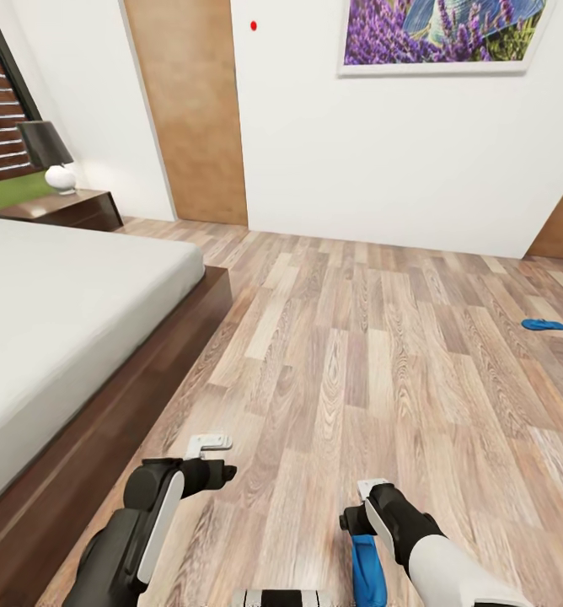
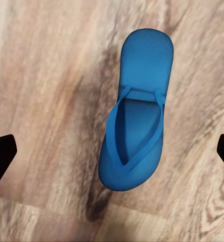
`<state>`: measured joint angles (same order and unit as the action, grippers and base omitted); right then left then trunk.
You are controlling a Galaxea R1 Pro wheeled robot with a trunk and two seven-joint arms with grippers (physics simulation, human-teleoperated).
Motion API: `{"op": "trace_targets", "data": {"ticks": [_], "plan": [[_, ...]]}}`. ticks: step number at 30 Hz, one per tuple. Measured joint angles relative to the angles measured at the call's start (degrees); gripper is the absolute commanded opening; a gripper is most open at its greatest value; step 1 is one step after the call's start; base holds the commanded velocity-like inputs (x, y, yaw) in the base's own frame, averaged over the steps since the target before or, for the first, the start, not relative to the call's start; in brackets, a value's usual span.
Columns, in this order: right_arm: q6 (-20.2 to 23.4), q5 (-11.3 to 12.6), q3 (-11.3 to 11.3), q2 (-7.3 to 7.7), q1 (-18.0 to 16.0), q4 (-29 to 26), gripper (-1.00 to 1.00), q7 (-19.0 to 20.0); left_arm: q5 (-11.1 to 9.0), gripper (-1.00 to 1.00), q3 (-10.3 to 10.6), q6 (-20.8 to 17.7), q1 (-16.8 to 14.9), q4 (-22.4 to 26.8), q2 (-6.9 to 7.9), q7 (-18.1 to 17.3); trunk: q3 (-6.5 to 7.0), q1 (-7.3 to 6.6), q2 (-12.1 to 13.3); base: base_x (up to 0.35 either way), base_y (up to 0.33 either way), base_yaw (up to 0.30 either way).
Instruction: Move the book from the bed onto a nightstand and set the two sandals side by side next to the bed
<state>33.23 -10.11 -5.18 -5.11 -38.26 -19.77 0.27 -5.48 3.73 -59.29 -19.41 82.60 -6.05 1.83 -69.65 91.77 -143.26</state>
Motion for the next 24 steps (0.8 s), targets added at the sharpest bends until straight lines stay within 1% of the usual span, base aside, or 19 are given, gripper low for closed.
{"op": "trace_targets", "data": {"ticks": [2, 15, 23, 24], "plan": [[-0.02, 0.0, -0.02, 0.0, -0.02, 0.0, 1.0, -0.01, 0.0, 1.0, 0.06, -0.02, 0.16, 0.24, 0.0, 0.0, -0.44, 0.05, -0.03, 0.0, 0.0, 0.0], [-0.01, -0.01, -0.03, -0.02, -0.39, -0.26, 1.0, -0.1, -0.01, 1.0, 0.15, -0.04, 0.42, 0.56, 0.0, 0.0, -0.45, 0.05, -0.03, 0.0, 0.0, 0.0], [-0.04, 0.06, -0.21, 0.08, -1.01, 0.01, 1.0, -0.02, 0.0, 1.0, 0.16, 0.01, 0.45, 0.51, 0.0, 0.0, -2.22, 0.26, -0.13, 0.0, 0.0, 0.0], [-0.05, 0.07, -0.25, 0.12, -1.05, 0.04, 1.0, 0.0, -0.01, 1.0, 0.16, 0.01, 0.45, 0.51, 0.0, 0.0, -2.22, 0.25, -0.14, 0.0, 0.0, 0.0]]}}
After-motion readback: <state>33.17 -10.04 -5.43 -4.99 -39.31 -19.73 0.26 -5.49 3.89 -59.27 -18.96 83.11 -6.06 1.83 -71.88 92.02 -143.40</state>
